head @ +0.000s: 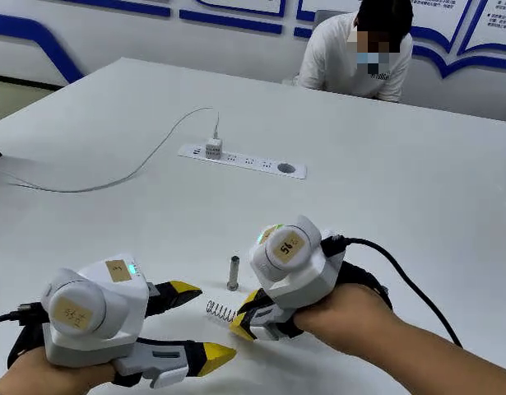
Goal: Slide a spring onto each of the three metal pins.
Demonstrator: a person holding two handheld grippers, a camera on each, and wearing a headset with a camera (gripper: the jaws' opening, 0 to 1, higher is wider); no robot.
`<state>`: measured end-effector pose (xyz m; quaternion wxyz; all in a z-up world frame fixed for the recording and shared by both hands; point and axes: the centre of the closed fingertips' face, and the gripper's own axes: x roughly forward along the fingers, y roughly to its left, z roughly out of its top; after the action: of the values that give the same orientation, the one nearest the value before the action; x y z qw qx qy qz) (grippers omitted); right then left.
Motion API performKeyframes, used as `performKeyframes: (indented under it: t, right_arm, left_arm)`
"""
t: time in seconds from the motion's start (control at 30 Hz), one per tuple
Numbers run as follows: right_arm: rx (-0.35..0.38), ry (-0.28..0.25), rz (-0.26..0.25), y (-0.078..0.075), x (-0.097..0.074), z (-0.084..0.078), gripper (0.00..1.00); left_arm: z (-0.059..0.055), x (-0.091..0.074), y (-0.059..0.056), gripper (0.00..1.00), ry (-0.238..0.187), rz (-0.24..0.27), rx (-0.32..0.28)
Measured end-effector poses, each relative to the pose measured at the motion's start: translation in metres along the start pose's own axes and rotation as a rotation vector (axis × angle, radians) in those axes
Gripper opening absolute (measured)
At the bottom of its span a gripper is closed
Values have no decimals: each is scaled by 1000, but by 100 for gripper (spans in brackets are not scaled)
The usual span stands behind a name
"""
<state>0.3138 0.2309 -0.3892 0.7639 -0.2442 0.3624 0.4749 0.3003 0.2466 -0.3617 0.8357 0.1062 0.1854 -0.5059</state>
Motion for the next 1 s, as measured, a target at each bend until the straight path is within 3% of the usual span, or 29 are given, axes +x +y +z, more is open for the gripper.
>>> performKeyframes:
  t: [0.27, 0.53, 0.73, 1.0]
  right_arm:
    - [-69, 1, 26, 8, -26, -1, 12]
    - [-133, 26, 55, 18, -49, -10, 12]
    - [-150, 42, 65, 20, -57, -18, 12]
    - [-193, 72, 114, 31, -61, -26, 12]
  left_arm:
    - [4, 3, -5, 56, 2, -16, 17]
    - [12, 8, -20, 54, 0, -59, 57]
    - [16, 11, -31, 49, -8, -97, 87]
    - [17, 13, -45, 37, -13, -150, 131]
